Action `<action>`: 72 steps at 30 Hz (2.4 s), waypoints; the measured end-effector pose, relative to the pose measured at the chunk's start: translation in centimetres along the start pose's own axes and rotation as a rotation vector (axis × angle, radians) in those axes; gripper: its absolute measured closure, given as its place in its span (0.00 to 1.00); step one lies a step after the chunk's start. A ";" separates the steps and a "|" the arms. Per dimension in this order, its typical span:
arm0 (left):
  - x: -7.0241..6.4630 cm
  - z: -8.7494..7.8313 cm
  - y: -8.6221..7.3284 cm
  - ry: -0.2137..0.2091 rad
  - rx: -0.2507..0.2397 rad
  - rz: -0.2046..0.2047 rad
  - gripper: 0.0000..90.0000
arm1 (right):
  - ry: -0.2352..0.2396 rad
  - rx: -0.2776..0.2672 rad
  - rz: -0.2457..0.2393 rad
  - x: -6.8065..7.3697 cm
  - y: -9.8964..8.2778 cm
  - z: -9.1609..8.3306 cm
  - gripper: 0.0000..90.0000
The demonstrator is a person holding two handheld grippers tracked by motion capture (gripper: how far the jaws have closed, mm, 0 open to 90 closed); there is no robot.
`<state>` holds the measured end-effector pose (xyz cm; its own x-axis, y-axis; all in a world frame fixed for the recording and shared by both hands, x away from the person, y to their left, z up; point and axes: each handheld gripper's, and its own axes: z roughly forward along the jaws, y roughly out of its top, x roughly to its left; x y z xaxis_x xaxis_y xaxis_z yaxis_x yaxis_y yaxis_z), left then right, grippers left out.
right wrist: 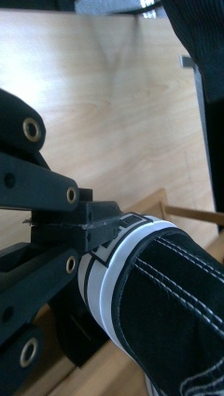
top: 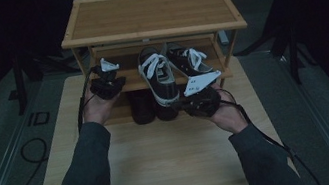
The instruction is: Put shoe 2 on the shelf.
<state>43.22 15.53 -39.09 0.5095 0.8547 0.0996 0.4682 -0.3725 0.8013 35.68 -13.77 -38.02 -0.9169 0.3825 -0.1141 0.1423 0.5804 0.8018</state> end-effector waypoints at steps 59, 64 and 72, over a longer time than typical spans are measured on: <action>0.0 0.0 -0.2 -0.003 -0.014 -0.007 1.00 | -0.090 -0.087 -0.003 -1.6 2.7 6.0 1.00; 0.1 0.0 -0.2 -0.010 -0.019 -0.008 1.00 | -0.100 -0.059 0.018 -2.3 2.5 6.7 1.00; 0.1 0.0 -0.3 -0.009 -0.017 -0.007 1.00 | -0.124 -0.041 0.014 -2.5 3.0 7.1 1.00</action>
<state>43.15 15.72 -39.28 0.5127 0.8540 0.0887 0.4596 -0.3603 0.8118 41.12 -7.84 -39.48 -0.8615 0.4776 -0.1723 0.1372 0.5456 0.8267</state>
